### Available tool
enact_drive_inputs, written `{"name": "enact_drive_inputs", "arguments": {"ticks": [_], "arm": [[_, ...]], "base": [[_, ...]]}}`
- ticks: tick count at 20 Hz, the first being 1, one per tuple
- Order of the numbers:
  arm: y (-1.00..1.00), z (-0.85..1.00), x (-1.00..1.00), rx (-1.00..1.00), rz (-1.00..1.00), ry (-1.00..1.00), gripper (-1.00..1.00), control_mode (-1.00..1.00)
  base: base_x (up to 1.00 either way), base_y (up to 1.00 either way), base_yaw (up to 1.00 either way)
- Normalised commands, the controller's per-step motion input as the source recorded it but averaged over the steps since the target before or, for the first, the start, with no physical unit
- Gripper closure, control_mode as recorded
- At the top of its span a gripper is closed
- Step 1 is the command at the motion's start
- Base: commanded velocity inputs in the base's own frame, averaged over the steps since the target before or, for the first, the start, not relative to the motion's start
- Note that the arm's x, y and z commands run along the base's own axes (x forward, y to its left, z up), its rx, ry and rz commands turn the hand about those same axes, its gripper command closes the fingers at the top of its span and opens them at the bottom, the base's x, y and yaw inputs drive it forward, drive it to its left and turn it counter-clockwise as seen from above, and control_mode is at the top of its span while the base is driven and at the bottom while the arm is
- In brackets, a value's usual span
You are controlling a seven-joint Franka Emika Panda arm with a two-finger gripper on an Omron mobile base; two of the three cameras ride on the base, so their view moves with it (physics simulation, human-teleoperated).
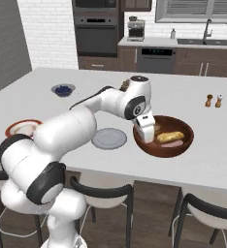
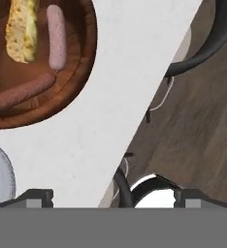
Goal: Place one bun and one sausage from the bowl on each plate.
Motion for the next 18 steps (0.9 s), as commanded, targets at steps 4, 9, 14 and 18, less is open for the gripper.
{"name": "enact_drive_inputs", "arguments": {"ticks": [4,9,14,18], "arm": [[-0.75,-0.24,0.97,0.14,-0.19,0.16,-1.00,-1.00],[-0.24,-0.14,0.94,0.00,0.02,0.22,-1.00,-1.00],[-0.32,-0.59,0.66,-0.02,0.03,0.26,-1.00,-1.00],[-0.51,-0.54,0.08,0.01,0.00,0.09,-1.00,-1.00]], "base": [[0.00,0.00,0.00],[0.00,0.00,0.00],[0.00,0.00,0.00],[0.00,0.00,0.00]]}}
